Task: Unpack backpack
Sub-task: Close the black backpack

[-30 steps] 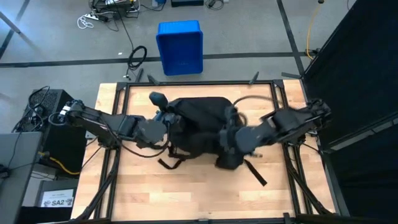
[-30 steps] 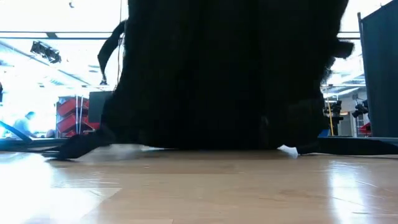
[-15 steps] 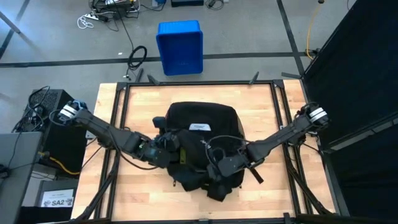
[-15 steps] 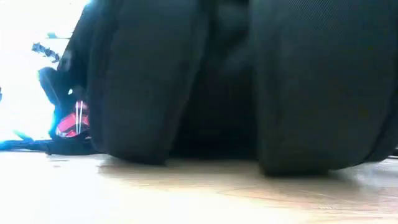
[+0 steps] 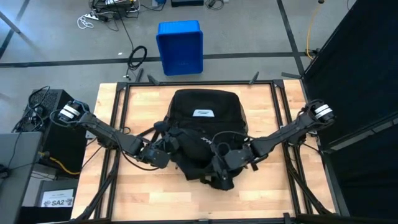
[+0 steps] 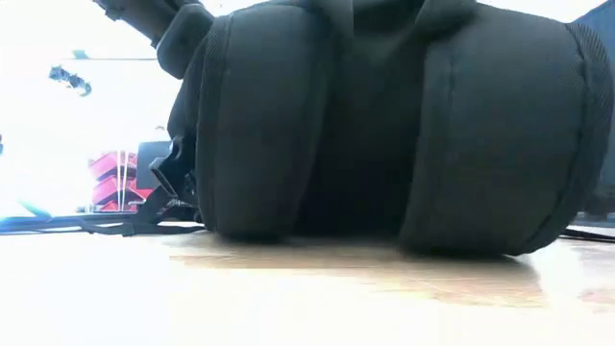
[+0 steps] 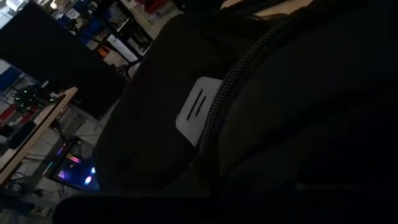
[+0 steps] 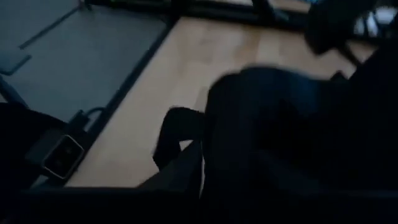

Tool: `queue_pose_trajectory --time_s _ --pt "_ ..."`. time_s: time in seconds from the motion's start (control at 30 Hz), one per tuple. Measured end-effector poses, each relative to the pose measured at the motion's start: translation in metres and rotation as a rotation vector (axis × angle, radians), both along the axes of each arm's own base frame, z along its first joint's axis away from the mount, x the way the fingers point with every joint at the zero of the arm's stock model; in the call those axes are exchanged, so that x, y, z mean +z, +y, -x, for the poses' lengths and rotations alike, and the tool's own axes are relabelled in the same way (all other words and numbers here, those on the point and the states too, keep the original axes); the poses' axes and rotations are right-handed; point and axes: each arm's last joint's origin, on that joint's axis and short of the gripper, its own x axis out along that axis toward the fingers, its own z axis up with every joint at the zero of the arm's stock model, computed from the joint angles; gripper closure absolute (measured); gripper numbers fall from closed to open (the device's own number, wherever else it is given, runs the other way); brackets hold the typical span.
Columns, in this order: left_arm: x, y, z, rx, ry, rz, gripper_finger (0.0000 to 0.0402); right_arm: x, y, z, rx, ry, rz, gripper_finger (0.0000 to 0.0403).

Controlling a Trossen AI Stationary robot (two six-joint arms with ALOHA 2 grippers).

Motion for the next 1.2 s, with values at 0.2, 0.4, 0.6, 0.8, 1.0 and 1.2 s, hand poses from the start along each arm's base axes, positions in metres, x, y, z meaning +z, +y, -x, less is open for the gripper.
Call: queue_pose_trajectory --time_s 0.2,0.4,0.6,0.8,1.0,1.2 --pt "0.000 0.001 0.001 0.021 0.009 -0.032 0.0401 0.034 -0.002 0.026 -0.063 -0.039 0.076 0.0217" --pt "-0.001 0.003 0.003 0.063 0.022 -0.082 0.0401 0.040 -0.009 0.062 -0.304 0.096 0.098 0.0182" --pt "0.002 0.005 0.006 0.106 0.010 -0.121 0.0401 0.002 -0.020 0.078 -0.530 0.282 0.100 0.0209" --pt "0.012 0.009 0.015 0.115 -0.005 -0.117 0.0401 -0.030 -0.033 0.090 -0.640 0.360 0.078 0.0243" --pt "0.015 0.009 0.023 0.116 -0.004 -0.104 0.0401 -0.039 -0.049 0.096 -0.771 0.421 0.095 0.0260" --pt "0.010 0.010 0.029 0.133 0.010 -0.073 0.0401 -0.024 -0.055 0.101 -0.849 0.483 0.125 0.0272"
